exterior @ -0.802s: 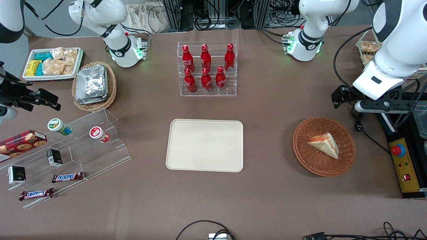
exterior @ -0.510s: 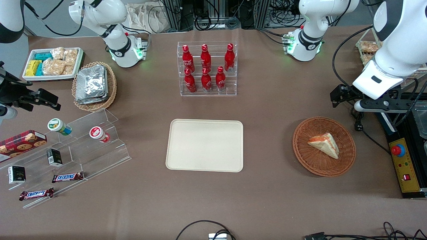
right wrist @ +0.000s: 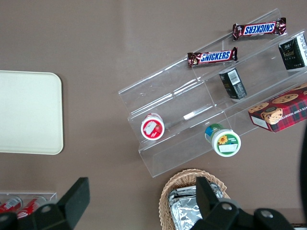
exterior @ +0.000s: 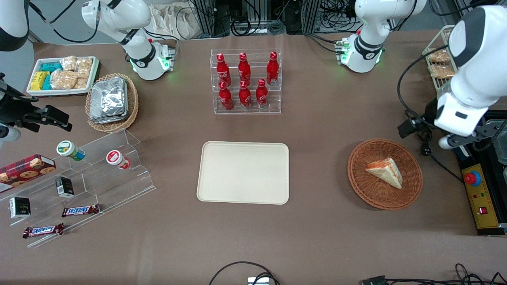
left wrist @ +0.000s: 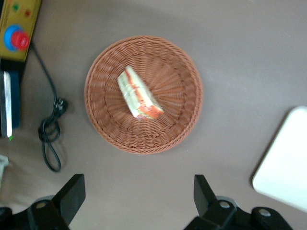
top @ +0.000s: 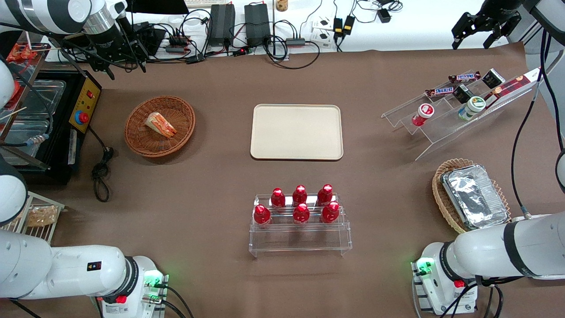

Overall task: Place sandwich from basket to tray
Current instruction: 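Move the left gripper over the wicker basket holding the wrapped sandwich, then lower the left gripper and close it on the sandwich's wrapped edge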

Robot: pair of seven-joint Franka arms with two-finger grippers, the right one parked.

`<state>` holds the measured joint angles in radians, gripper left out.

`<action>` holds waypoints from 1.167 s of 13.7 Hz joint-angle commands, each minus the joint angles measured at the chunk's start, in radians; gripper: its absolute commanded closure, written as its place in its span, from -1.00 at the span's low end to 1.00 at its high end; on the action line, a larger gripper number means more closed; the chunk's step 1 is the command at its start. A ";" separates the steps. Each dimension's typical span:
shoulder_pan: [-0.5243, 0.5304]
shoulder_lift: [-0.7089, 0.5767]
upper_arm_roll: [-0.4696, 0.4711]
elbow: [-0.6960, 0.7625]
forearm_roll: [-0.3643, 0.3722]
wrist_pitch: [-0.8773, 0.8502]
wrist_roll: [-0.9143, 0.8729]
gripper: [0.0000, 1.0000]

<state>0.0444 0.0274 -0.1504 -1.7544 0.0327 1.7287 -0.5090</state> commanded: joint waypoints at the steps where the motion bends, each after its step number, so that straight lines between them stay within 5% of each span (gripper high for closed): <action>1: -0.001 0.045 0.044 -0.005 0.003 0.018 -0.111 -1.00; 6: 0.003 0.121 0.069 -0.155 0.073 0.257 -0.406 -1.00; 16: 0.002 0.229 0.071 -0.375 0.075 0.695 -0.534 -1.00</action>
<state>0.0471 0.2487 -0.0788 -2.1048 0.0910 2.3738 -1.0070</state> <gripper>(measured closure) 0.000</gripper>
